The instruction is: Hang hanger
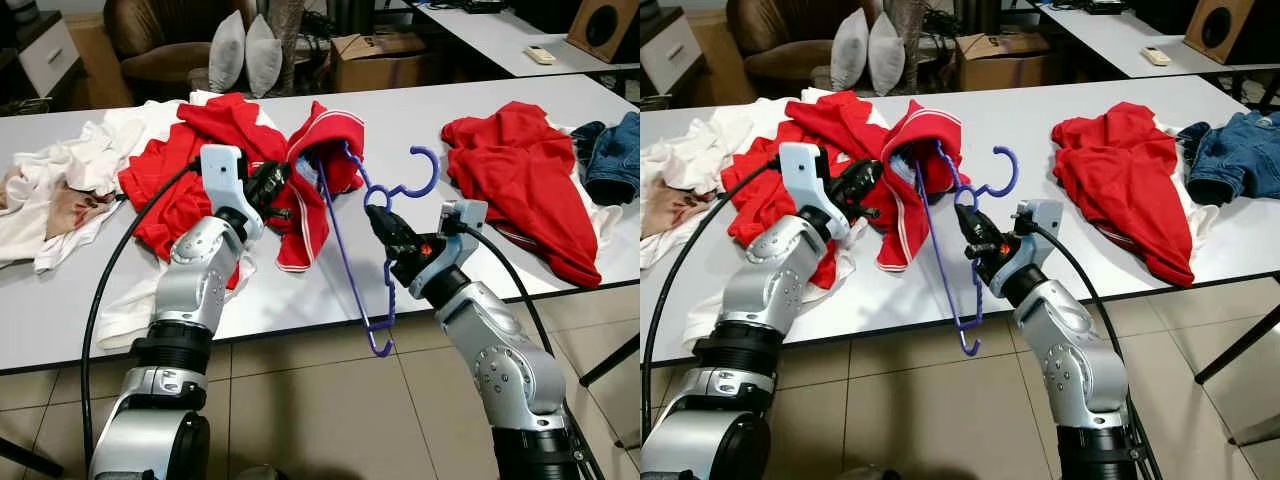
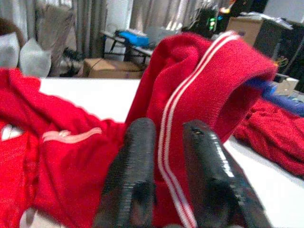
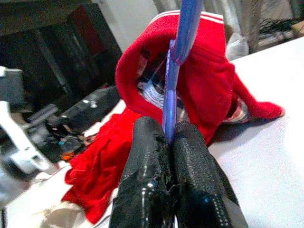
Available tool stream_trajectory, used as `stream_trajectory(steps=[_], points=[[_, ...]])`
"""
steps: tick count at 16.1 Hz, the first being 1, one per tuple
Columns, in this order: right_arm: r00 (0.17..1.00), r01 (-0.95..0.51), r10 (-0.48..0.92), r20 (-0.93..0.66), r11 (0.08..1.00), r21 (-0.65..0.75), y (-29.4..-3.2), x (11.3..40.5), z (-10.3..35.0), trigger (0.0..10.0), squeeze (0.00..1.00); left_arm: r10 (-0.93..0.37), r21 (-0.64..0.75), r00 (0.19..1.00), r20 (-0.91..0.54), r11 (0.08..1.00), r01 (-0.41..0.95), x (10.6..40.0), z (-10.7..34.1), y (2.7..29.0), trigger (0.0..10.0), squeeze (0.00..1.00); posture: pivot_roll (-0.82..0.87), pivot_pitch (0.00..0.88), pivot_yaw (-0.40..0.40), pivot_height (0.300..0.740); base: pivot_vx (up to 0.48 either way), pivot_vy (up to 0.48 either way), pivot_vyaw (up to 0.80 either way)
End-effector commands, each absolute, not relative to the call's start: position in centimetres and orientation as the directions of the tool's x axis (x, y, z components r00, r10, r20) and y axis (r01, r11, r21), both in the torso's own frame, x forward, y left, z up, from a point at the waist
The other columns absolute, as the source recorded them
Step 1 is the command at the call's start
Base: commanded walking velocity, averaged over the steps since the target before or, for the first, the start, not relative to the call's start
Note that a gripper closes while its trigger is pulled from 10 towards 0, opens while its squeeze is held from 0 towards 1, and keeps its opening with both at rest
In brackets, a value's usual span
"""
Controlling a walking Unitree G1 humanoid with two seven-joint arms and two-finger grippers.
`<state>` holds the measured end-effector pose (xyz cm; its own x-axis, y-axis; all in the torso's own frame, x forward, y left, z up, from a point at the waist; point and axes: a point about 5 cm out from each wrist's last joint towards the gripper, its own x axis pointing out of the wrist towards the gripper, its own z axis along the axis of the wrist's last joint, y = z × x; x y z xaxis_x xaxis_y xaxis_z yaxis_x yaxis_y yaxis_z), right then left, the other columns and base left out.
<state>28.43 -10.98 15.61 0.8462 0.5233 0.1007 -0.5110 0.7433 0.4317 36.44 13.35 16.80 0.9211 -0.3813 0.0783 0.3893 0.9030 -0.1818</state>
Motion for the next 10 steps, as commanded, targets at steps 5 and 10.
stream_trajectory(steps=[5,10], points=[[0.806,-0.574,0.573,0.149,0.698,0.428,-10.4,27.9,16.5,0.0,0.00,-0.404,-0.181,0.914,0.039,0.897,0.404,36.7,15.4,12.0,10.0,0.00,-0.12,0.000,0.052,0.740,0.000,0.000,0.00],[0.815,-0.562,0.560,0.148,0.703,0.436,-10.5,27.8,16.4,0.0,0.00,-0.459,-0.304,0.872,0.170,0.818,0.489,36.1,15.9,11.1,10.0,0.00,-0.12,0.000,0.070,0.740,0.000,0.000,0.00]])
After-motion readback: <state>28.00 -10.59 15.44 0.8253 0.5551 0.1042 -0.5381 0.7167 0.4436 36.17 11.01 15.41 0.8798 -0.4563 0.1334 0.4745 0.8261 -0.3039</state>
